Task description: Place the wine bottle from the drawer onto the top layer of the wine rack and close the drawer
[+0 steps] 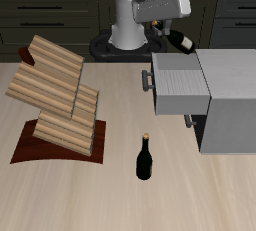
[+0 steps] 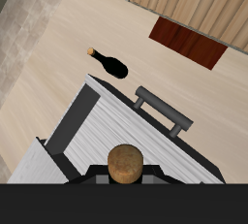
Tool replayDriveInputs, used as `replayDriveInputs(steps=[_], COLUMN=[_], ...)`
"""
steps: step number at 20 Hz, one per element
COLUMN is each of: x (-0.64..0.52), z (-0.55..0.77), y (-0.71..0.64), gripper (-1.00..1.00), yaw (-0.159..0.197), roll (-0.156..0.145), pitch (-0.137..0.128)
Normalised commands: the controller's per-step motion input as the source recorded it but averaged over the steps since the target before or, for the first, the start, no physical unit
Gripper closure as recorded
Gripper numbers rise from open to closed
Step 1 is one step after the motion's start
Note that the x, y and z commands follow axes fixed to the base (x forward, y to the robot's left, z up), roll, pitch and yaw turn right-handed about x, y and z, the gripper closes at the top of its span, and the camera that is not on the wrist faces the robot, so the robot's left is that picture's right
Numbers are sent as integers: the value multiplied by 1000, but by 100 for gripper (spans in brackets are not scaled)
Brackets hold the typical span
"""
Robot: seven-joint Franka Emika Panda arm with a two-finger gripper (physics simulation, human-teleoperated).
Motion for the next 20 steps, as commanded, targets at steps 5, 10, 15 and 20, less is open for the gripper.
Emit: replayDriveInputs(steps=[5,10,15,20], x=[64,147,249,194], z=[108,184,125,82], y=[1,-5,-18,-40], gripper=[100,100,100,100], yaw=[66,60,31,-1], roll=[-4,-7,3,-15], pitch=[-2,4,20,18])
